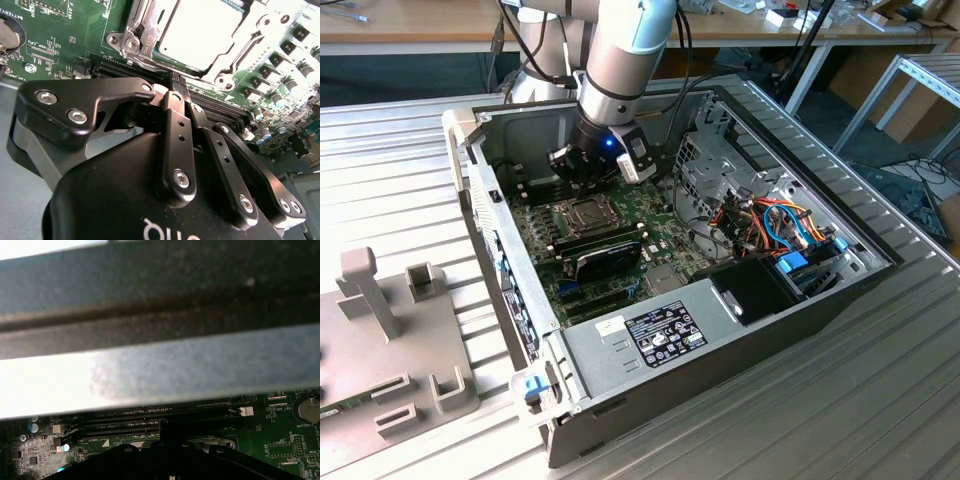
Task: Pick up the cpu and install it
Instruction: 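Install the first cpu locking lever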
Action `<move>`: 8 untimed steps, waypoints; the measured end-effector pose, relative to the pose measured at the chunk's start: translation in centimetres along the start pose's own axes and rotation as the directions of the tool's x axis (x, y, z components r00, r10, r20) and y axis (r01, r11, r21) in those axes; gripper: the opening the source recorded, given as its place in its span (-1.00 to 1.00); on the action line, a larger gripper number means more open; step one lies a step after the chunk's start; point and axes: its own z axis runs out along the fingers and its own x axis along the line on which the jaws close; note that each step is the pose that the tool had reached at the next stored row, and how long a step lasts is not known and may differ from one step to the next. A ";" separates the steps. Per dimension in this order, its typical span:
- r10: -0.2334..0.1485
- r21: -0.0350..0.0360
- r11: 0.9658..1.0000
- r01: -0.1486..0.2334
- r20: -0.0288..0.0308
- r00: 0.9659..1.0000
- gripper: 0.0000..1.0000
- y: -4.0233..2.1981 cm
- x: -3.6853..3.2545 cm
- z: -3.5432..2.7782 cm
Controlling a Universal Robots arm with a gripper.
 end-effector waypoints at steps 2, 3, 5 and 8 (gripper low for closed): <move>0.000 0.000 1.000 0.000 0.000 1.000 -0.79 0.00 0.00 0.01; 0.000 0.000 1.000 0.000 0.000 1.000 -0.79 0.00 0.00 0.02; 0.000 0.000 1.000 0.000 0.000 1.000 -0.79 0.00 0.00 0.06; 0.000 -0.001 1.000 0.000 0.000 1.000 -0.79 -0.01 0.00 0.09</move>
